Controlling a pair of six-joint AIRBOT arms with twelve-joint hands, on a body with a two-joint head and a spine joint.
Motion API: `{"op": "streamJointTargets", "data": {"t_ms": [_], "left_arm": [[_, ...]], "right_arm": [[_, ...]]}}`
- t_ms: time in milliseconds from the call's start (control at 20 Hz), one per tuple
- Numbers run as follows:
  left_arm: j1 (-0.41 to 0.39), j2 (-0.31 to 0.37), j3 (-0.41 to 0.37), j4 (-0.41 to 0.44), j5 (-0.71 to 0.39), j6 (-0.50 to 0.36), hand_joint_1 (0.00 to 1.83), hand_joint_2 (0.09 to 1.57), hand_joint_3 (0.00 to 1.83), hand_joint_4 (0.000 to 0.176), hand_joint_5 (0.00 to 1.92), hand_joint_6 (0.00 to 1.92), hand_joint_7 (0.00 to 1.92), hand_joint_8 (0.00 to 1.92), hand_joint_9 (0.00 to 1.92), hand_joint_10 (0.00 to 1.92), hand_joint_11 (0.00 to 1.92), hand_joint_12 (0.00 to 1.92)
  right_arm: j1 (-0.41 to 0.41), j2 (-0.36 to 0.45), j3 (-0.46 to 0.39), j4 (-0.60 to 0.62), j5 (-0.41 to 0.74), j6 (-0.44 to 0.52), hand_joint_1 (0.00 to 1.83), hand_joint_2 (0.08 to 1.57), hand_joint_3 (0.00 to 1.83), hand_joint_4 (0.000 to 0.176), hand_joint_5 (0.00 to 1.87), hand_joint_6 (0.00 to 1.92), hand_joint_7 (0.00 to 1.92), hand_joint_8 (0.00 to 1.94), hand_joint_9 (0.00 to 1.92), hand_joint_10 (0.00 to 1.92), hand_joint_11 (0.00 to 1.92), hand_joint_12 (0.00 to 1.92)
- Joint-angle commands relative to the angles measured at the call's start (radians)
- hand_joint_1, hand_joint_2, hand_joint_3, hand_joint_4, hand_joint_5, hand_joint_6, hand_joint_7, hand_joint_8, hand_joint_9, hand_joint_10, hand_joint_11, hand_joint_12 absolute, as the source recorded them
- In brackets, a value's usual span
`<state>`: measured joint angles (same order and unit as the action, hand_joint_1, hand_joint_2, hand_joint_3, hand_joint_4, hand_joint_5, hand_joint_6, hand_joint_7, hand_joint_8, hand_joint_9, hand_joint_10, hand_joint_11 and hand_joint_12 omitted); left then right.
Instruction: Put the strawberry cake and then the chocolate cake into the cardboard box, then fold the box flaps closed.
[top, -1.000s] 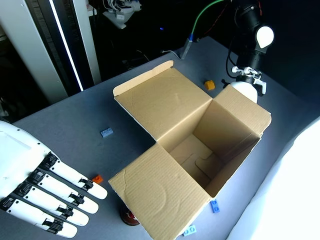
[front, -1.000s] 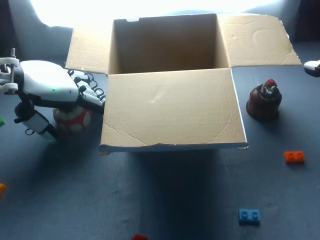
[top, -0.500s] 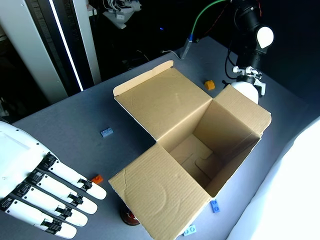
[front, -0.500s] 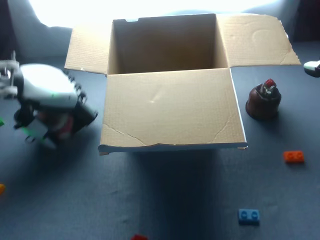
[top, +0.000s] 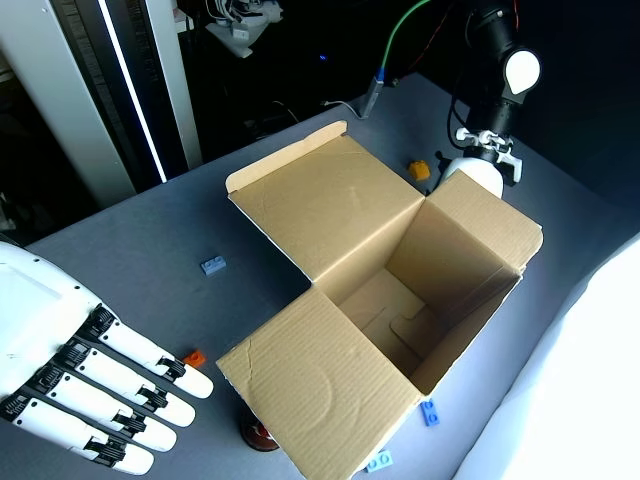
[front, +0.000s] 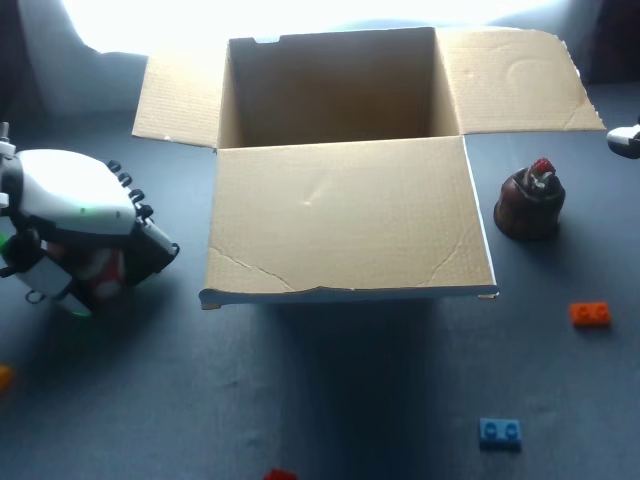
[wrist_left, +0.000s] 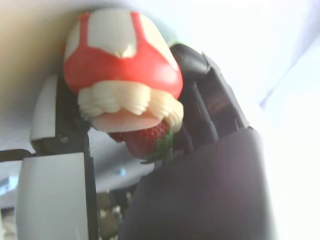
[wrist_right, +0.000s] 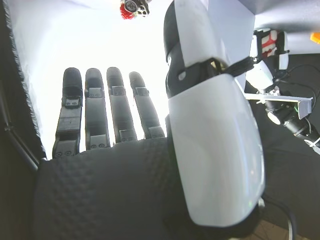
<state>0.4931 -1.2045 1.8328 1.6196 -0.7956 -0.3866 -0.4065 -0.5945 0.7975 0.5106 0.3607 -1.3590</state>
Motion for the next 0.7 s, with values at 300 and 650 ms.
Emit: {"op": "streamJointTargets", "data": {"t_ms": [300,650], "left_arm": [[-0.045,0.079,-0.03,-0.054,-0.071,-0.035,1.3,1.3,0.0,0.0,0.48,1.57,0.67,1.48,0.72,1.62,0.56,1.83],[-0.108,0.138,-0.049,-0.053,-0.148,-0.091,1.31,1.28,0.0,0.0,0.51,1.57,0.69,1.43,0.73,1.58,0.56,1.8]], "right_arm": [[0.014,0.011,0.002,-0.008,0.101,-0.002,1.04,1.06,0.0,0.0,0.1,0.0,0.14,0.0,0.15,0.0,0.0,0.52],[0.014,0.011,0.001,-0.008,0.101,-0.003,1.03,1.06,0.0,0.0,0.09,0.0,0.15,0.0,0.16,0.0,0.0,0.49]]}}
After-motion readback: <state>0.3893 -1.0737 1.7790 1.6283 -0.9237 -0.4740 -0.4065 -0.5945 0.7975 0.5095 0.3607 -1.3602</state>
